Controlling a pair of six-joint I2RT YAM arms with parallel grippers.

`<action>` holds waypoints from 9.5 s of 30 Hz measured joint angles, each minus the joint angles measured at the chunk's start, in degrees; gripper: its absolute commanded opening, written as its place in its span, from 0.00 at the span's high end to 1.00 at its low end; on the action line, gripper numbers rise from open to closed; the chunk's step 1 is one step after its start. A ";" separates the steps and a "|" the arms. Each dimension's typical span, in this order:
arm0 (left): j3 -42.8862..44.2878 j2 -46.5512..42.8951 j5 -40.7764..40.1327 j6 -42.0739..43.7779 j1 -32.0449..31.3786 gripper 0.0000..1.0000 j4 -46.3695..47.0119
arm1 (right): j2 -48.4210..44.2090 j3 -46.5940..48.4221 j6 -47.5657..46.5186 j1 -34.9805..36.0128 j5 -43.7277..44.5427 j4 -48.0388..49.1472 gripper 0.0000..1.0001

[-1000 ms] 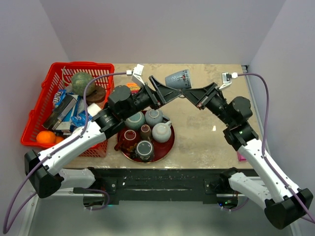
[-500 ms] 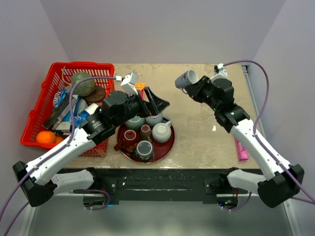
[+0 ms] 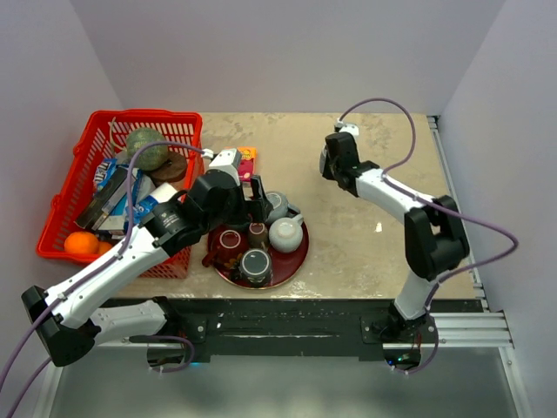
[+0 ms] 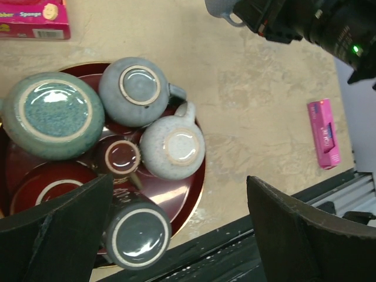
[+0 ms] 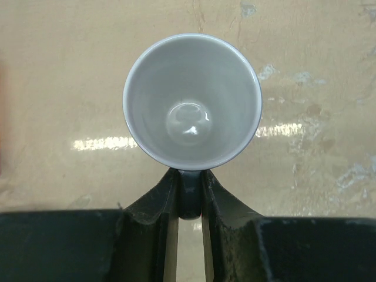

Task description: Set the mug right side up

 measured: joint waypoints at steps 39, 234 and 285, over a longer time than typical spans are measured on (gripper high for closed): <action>-8.07 -9.09 -0.07 4.63 0.00 0.01 -13.05 | 6.62 4.50 -3.23 0.00 6.78 6.12 0.01; -7.52 1.92 27.45 -11.21 -4.79 1.00 63.17 | -52.35 -21.07 37.38 0.11 -51.43 29.35 1.00; 1.49 2.89 -1.60 2.19 -5.22 0.01 5.53 | -11.21 4.59 -3.13 -9.03 3.58 -25.49 1.00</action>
